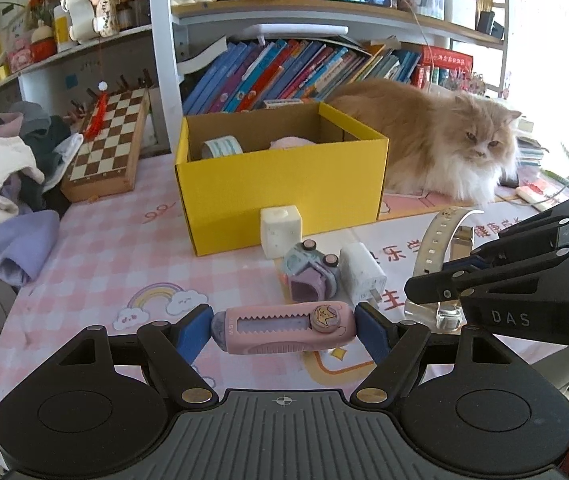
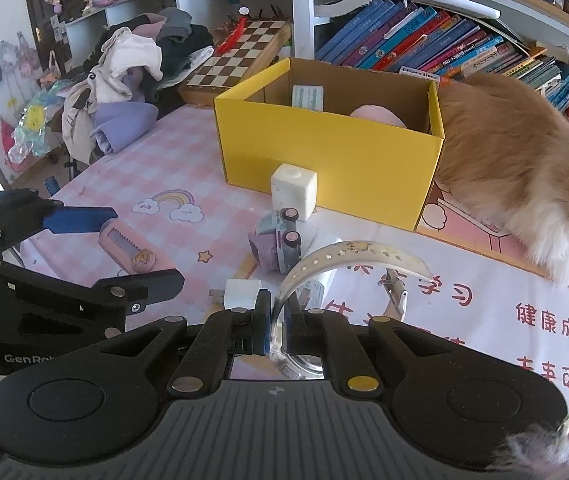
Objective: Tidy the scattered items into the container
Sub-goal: 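Carry the watch and pink item with both grippers over the yellow box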
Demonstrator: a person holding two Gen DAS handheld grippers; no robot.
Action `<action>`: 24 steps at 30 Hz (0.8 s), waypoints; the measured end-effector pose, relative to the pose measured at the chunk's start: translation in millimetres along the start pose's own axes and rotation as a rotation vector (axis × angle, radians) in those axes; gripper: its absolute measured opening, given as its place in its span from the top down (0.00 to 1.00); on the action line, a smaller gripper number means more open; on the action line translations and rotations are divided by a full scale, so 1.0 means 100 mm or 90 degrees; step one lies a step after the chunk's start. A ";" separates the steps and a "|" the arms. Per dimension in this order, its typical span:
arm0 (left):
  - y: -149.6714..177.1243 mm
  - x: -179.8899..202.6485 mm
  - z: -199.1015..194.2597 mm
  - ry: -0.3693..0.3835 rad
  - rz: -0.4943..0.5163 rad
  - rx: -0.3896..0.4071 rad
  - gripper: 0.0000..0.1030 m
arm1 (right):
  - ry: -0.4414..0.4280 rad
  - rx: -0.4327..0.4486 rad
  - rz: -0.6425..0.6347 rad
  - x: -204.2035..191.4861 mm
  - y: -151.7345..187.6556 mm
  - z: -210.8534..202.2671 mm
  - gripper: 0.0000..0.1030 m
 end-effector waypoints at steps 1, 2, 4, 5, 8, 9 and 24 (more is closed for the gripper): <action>-0.01 0.00 0.00 0.001 0.001 0.002 0.24 | 0.001 0.001 -0.002 0.00 -0.01 -0.01 0.94; -0.02 -0.01 -0.01 0.002 0.002 0.003 0.24 | 0.001 0.002 -0.005 -0.01 -0.02 -0.01 0.94; -0.05 -0.02 -0.02 0.003 0.005 0.007 0.24 | 0.001 0.005 -0.010 -0.02 -0.04 -0.03 0.94; -0.06 -0.02 -0.02 0.004 0.005 0.010 0.24 | 0.000 0.006 -0.012 -0.03 -0.06 -0.03 0.94; -0.12 -0.05 -0.03 0.003 0.005 0.019 0.24 | 0.000 0.011 -0.020 -0.04 -0.12 -0.05 0.94; -0.15 -0.06 -0.04 0.003 0.005 0.022 0.24 | 0.000 0.012 -0.024 -0.05 -0.15 -0.05 0.94; -0.75 -0.29 0.00 -0.013 0.028 0.085 0.24 | -0.013 0.073 -0.082 -0.02 -0.85 -0.17 0.94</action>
Point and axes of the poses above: each gripper's, at about its wrist camera, not at the fingertips, and z roughly the way its jaws point, x to its right, y to its underside, the point moved 10 cm from there along z, roughly the way its jaws point, and after that the axes turned 9 degrees about z, right-handed, at the moved point
